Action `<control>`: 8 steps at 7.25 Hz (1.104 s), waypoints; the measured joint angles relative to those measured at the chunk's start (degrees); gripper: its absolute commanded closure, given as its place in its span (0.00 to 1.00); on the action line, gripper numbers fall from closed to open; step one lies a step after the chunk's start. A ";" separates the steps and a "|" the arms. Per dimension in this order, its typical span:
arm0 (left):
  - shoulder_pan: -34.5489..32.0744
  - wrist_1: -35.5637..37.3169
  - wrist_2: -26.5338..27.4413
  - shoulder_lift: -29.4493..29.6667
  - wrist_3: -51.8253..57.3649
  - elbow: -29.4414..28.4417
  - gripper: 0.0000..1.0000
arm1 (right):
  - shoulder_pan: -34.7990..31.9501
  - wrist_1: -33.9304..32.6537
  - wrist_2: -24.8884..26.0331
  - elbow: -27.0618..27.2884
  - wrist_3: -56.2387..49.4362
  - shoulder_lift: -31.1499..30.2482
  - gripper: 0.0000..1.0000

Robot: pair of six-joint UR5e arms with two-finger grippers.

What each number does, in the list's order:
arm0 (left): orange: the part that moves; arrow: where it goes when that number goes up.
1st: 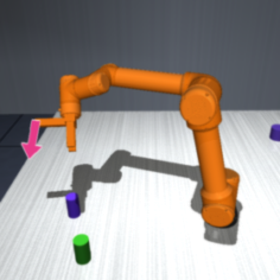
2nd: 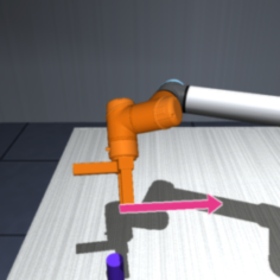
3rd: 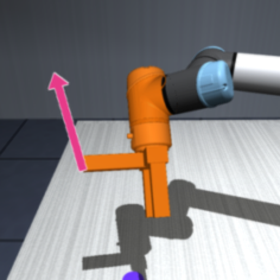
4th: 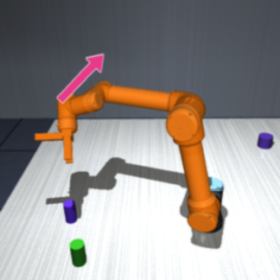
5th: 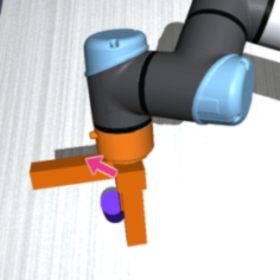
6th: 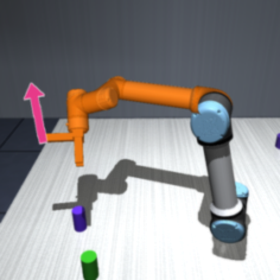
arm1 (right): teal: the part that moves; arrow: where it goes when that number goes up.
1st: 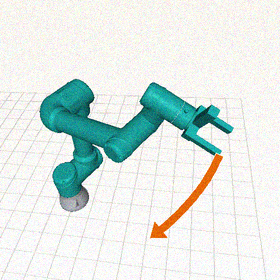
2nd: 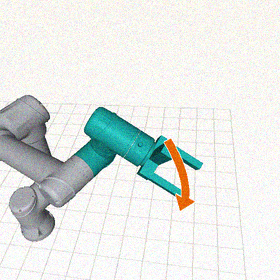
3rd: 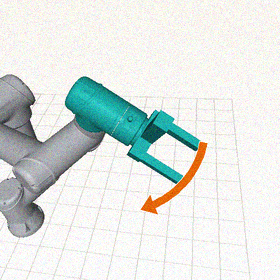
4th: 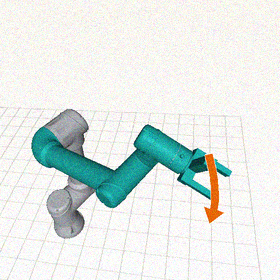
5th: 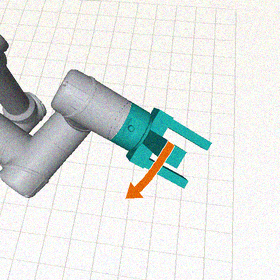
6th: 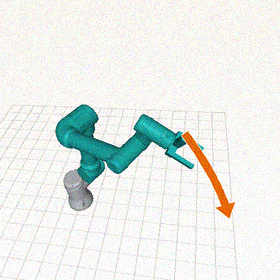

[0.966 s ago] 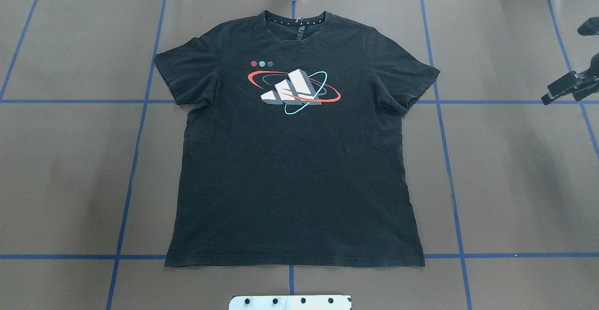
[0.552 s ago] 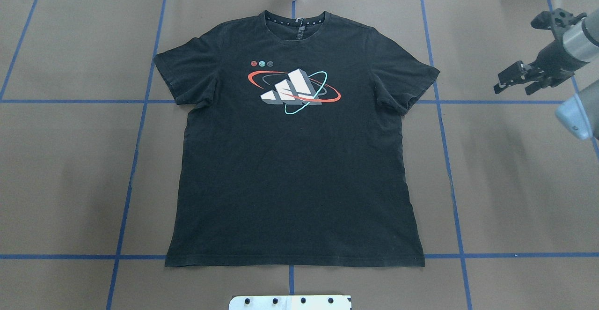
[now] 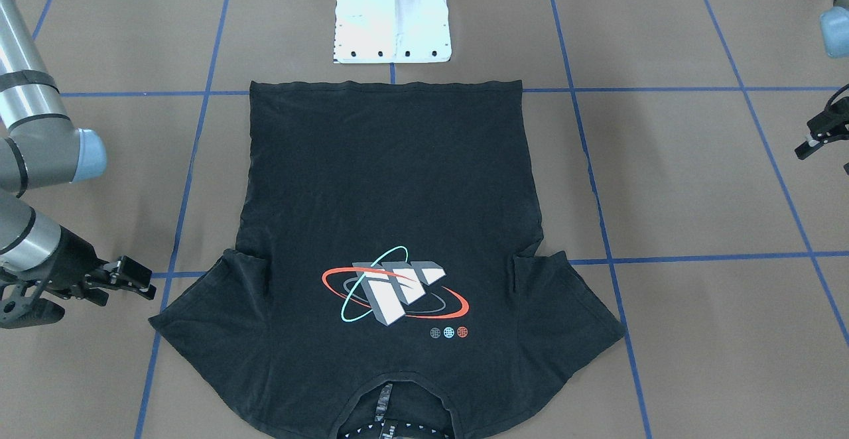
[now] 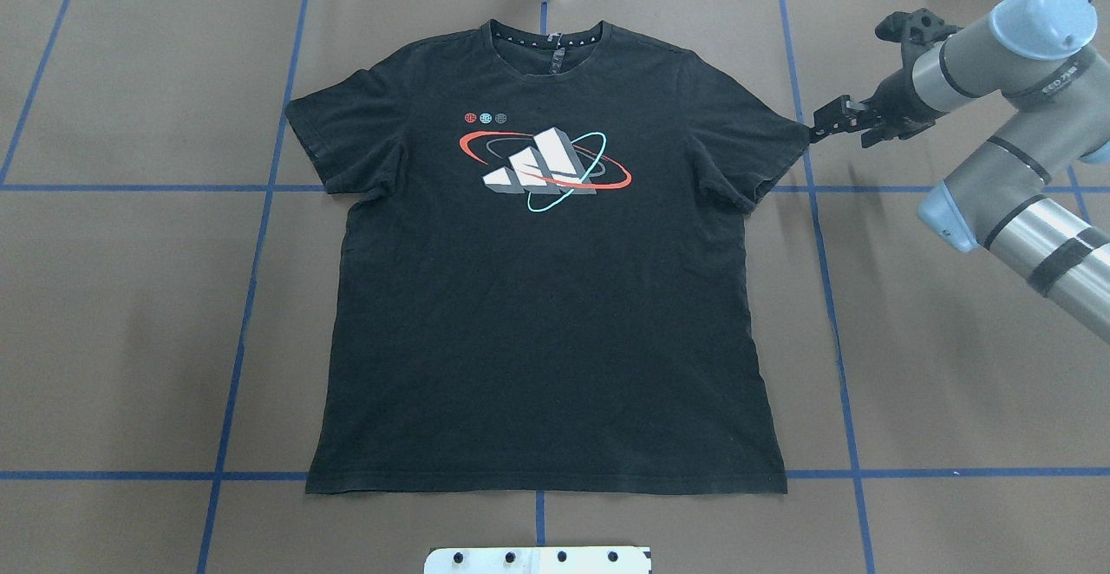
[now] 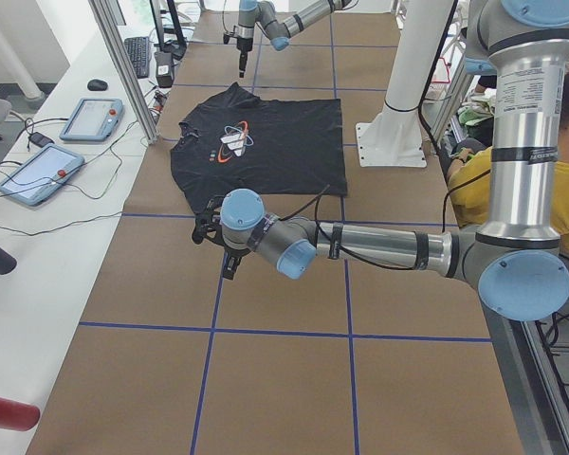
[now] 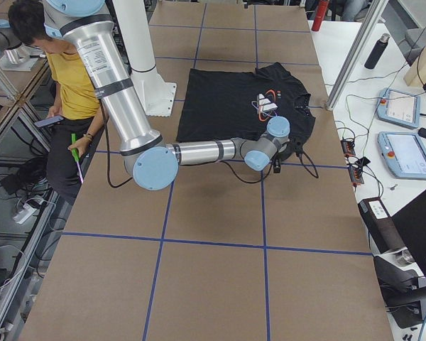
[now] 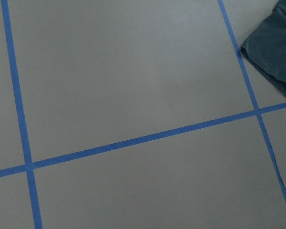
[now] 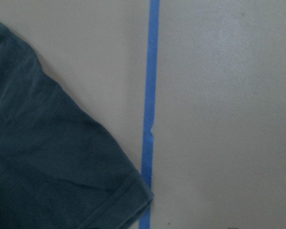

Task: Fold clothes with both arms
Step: 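Grasp the sleeve nearest the right gripper with the right gripper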

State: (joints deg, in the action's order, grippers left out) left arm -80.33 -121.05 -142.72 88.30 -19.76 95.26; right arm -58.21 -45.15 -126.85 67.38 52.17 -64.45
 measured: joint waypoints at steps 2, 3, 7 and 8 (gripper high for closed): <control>0.01 -2.56 0.11 -0.26 -2.88 0.24 0.00 | 1.28 0.55 1.93 -1.51 0.04 2.12 0.27; 0.02 -3.05 0.19 -0.45 -3.31 0.26 0.00 | 1.86 0.57 2.94 -1.73 -0.14 2.36 0.30; 0.08 -3.39 0.48 -0.69 -3.54 -0.10 0.00 | 2.52 0.57 4.56 -2.19 -0.49 2.07 0.62; 0.08 -3.40 0.50 -0.72 -3.48 -0.21 0.00 | 2.55 0.60 4.88 -2.38 -0.49 2.07 1.00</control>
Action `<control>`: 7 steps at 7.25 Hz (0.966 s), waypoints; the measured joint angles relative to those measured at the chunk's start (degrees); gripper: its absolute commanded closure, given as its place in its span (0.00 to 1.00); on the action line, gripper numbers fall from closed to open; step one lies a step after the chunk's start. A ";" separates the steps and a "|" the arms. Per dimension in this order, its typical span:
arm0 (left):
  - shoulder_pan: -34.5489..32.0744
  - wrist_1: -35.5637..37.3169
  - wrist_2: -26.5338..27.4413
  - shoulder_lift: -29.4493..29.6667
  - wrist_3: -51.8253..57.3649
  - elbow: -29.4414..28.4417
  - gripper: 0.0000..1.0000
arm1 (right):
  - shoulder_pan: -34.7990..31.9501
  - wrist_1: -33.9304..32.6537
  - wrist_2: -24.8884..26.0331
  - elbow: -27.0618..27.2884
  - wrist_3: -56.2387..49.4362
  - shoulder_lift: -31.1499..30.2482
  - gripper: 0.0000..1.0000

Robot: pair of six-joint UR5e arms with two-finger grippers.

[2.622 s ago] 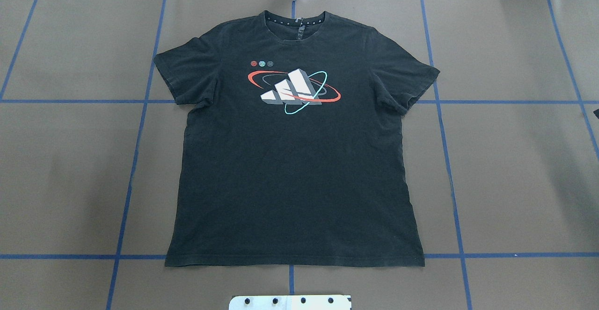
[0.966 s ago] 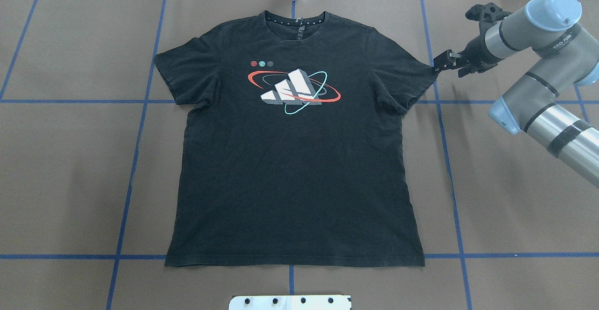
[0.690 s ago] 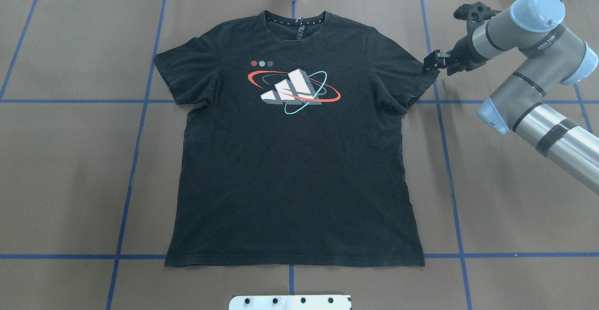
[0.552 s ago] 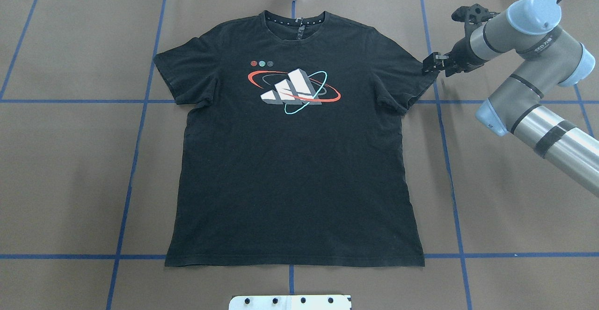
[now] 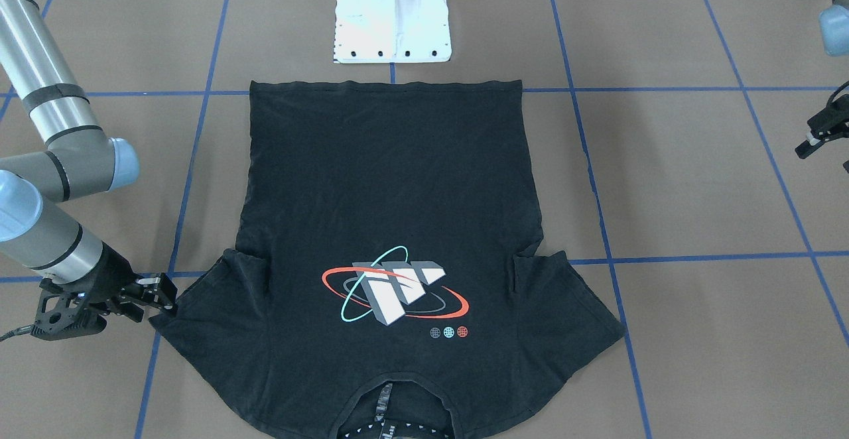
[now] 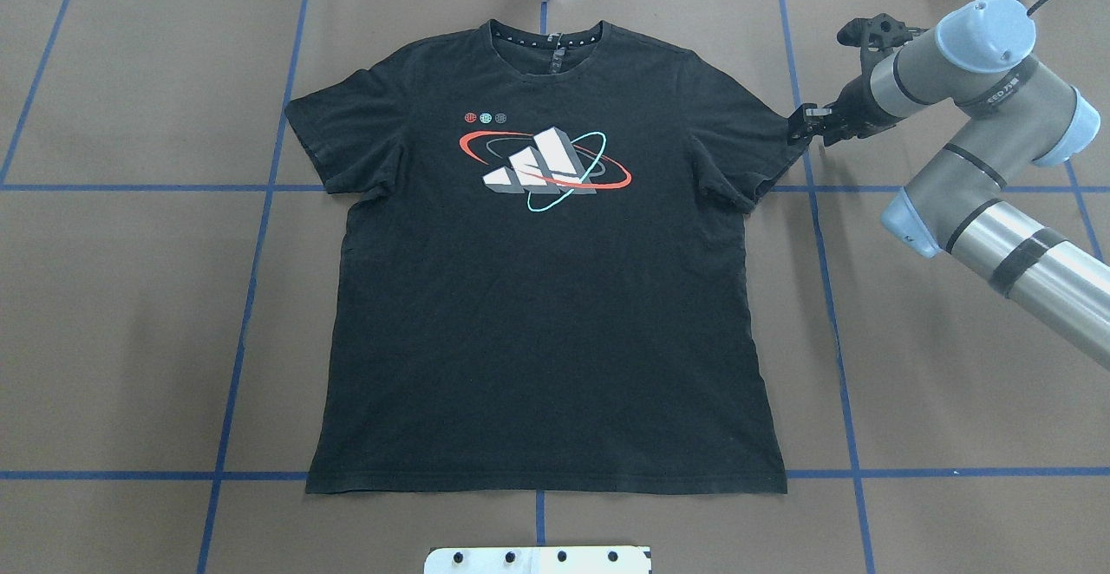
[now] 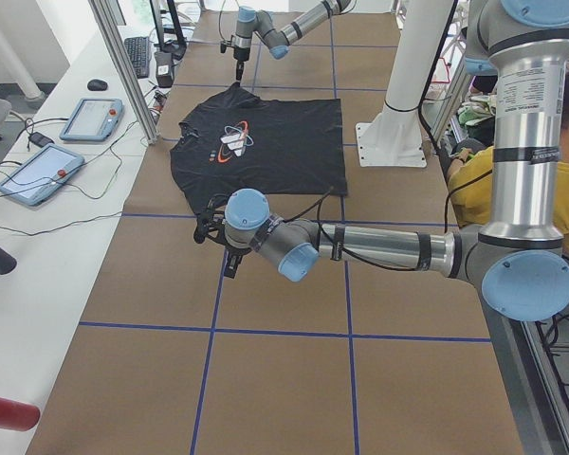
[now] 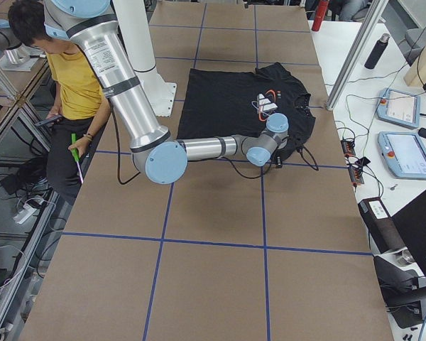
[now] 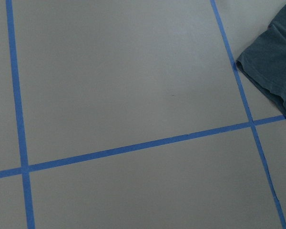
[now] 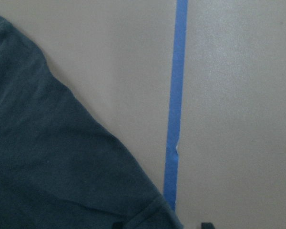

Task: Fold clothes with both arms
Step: 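Grasp the sleeve nearest the right gripper with the right gripper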

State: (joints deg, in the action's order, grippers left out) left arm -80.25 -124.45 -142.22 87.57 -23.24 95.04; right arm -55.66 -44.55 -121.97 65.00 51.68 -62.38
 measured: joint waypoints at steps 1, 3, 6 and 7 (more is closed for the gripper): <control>0.00 0.00 0.01 -0.01 0.05 -0.11 0.00 | 0.01 0.00 0.10 -0.08 0.00 0.03 1.00; 0.00 -0.06 0.01 -0.03 0.08 -0.29 0.00 | -0.03 -0.05 0.17 -0.11 0.19 0.02 1.00; 0.00 -0.13 0.05 -0.03 0.17 -0.86 0.00 | -0.73 -0.85 -2.69 3.28 4.12 1.48 1.00; 0.00 -0.20 0.04 -0.04 0.26 -1.19 0.00 | 0.22 -2.44 -3.47 4.04 8.68 4.57 1.00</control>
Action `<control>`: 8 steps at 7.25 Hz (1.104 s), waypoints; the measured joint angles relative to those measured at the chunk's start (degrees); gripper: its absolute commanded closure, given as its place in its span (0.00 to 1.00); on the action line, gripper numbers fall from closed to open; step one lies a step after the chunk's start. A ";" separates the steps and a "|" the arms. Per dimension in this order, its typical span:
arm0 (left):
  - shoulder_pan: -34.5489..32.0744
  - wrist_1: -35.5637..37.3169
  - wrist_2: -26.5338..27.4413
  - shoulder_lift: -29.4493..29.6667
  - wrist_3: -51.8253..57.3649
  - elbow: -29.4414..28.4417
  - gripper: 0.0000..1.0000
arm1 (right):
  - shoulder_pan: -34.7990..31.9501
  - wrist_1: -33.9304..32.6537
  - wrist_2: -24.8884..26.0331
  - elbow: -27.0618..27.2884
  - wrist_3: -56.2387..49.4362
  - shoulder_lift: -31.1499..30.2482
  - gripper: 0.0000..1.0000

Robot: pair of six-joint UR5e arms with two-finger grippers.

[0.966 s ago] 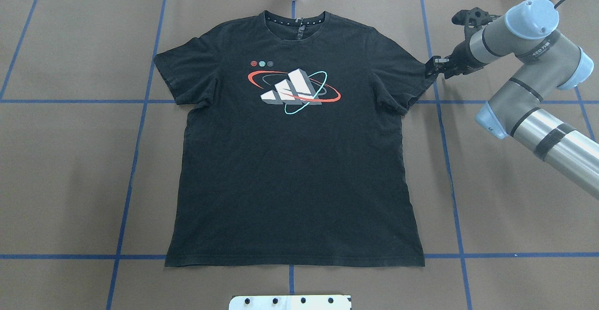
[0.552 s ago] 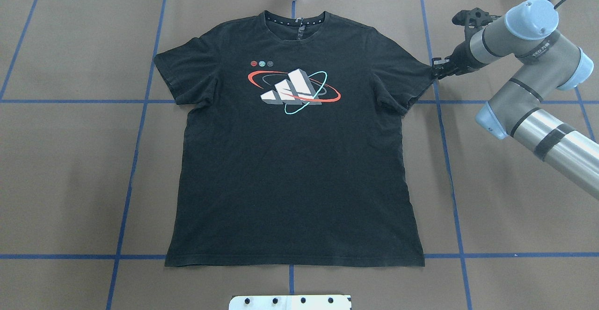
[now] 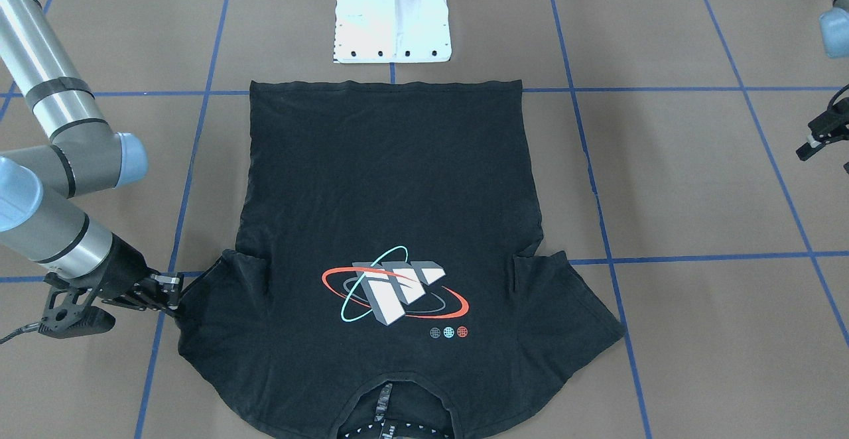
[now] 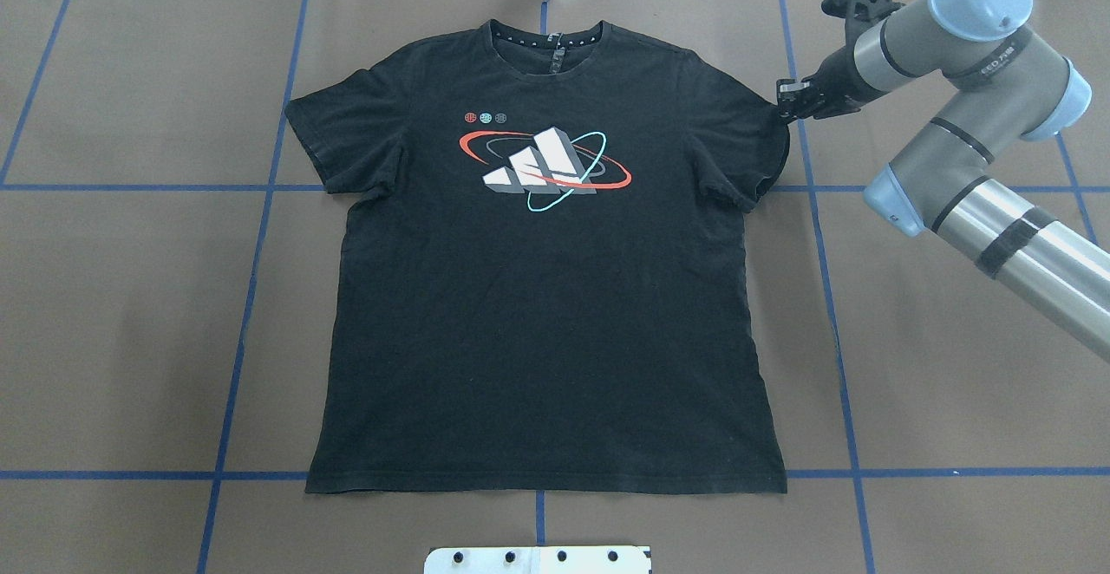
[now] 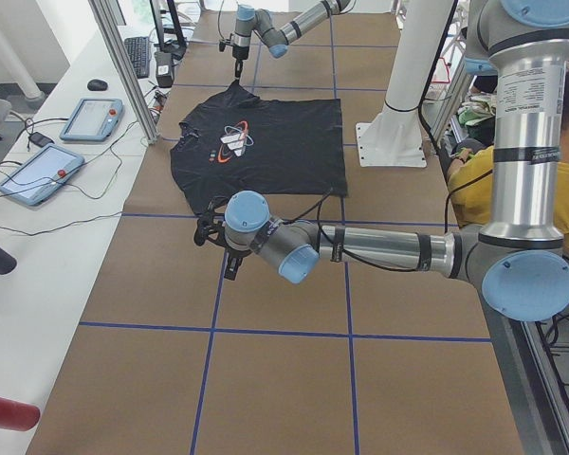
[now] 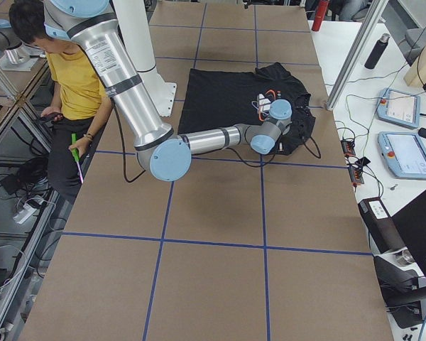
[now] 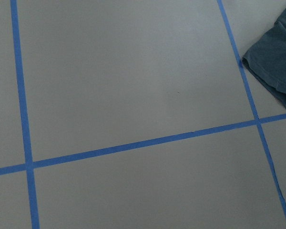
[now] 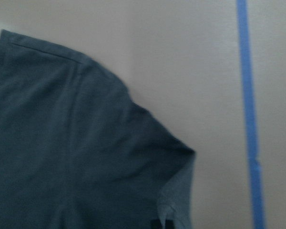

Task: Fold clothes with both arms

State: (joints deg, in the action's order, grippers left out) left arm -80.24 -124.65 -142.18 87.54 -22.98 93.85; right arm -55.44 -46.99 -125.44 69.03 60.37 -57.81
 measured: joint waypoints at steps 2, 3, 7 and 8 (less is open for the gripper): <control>0.00 -0.25 0.02 0.00 0.17 -0.37 0.00 | 3.18 -4.69 0.39 -3.56 6.16 8.34 1.00; 0.00 -0.35 0.00 0.02 0.18 -0.50 0.00 | 4.48 -5.57 1.03 -6.01 6.99 11.37 1.00; 0.00 -2.42 -0.02 0.17 -0.09 -0.70 0.00 | 8.34 -5.90 3.21 -8.25 7.68 14.16 0.00; 0.05 -3.58 -0.06 0.76 -0.24 -1.01 0.00 | 9.14 -5.97 4.59 -8.32 7.75 14.25 0.00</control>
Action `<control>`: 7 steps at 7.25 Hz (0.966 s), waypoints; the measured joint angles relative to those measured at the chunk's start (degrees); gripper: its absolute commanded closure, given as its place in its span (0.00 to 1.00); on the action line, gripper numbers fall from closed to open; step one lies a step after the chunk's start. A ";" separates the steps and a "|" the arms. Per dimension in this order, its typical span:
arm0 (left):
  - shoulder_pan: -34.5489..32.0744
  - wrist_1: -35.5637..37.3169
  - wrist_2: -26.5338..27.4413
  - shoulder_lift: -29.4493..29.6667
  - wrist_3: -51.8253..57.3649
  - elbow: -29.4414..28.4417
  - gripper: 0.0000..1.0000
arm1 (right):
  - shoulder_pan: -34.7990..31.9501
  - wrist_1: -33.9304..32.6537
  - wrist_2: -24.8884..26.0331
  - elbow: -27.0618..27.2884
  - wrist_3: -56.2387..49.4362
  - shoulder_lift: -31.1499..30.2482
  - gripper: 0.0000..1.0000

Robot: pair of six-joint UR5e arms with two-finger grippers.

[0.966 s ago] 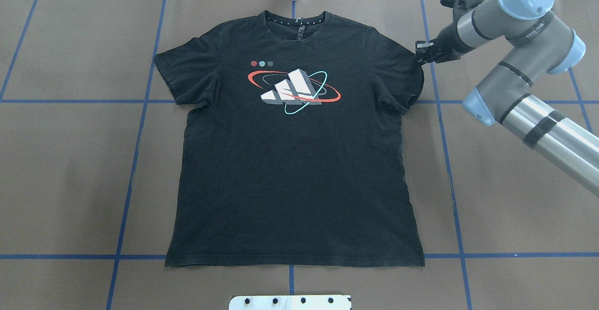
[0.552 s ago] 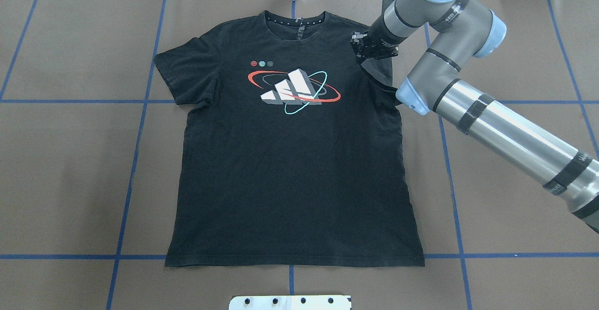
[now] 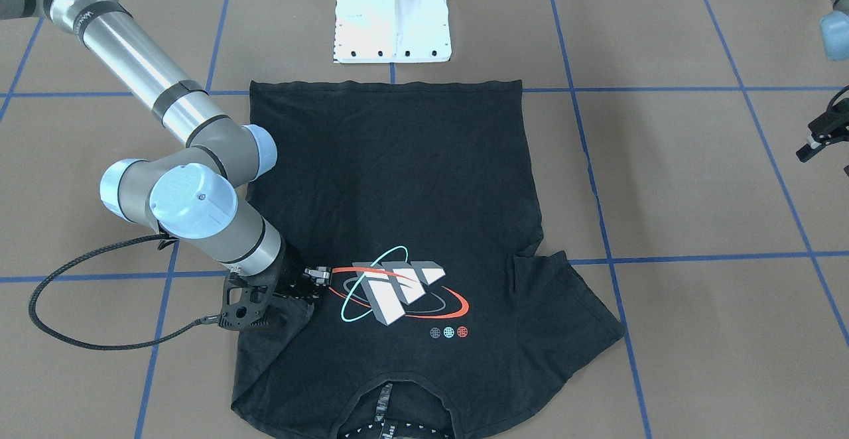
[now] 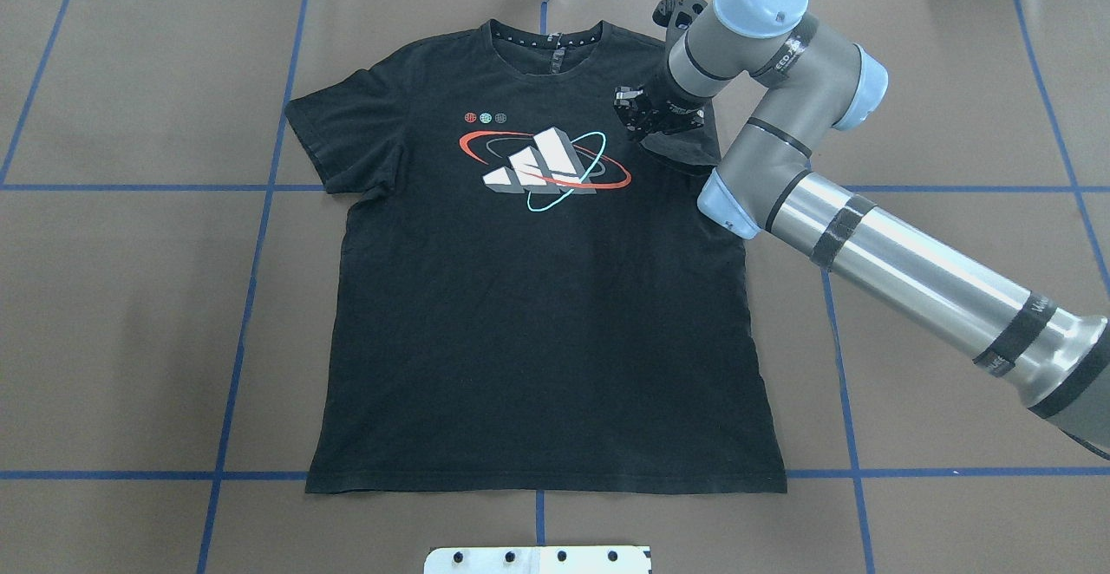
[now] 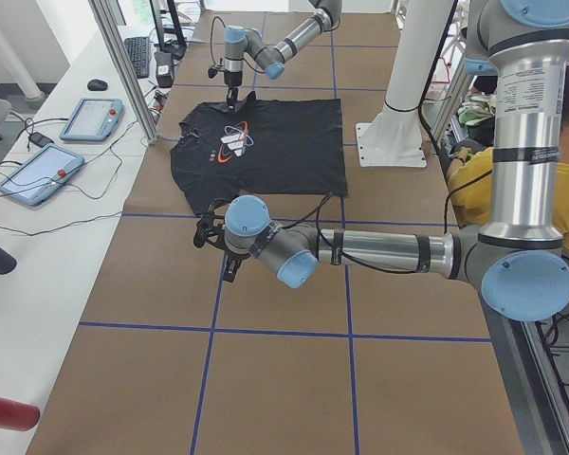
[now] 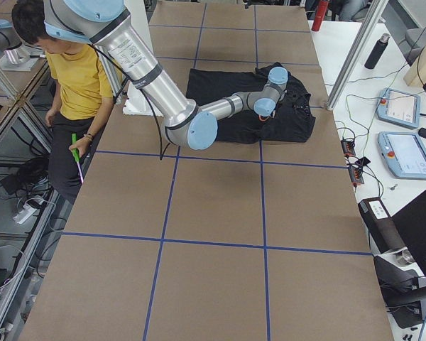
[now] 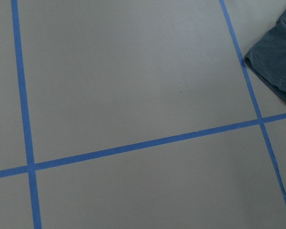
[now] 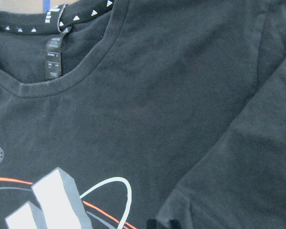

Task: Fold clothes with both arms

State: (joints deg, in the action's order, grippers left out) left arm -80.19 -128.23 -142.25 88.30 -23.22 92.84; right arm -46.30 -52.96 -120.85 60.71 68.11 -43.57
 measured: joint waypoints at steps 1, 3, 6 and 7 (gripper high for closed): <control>0.09 -0.59 -0.05 2.00 -0.23 -0.98 0.01 | 0.71 0.01 1.68 0.25 0.31 0.10 0.00; 1.75 -1.58 0.08 8.69 -0.66 -4.04 0.01 | 1.12 -0.26 2.59 1.54 2.58 0.08 0.01; 9.84 -2.39 4.89 20.78 -2.99 -14.67 0.00 | 0.69 -0.54 -3.25 2.73 3.78 -1.02 0.01; 12.87 -3.24 8.59 25.06 -5.23 -19.53 0.00 | 0.61 -0.56 -4.04 4.90 4.15 -2.52 0.01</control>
State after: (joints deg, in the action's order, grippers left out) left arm -67.32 -131.47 -133.66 113.36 -28.45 73.31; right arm -45.69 -53.52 -124.89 65.61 72.26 -46.09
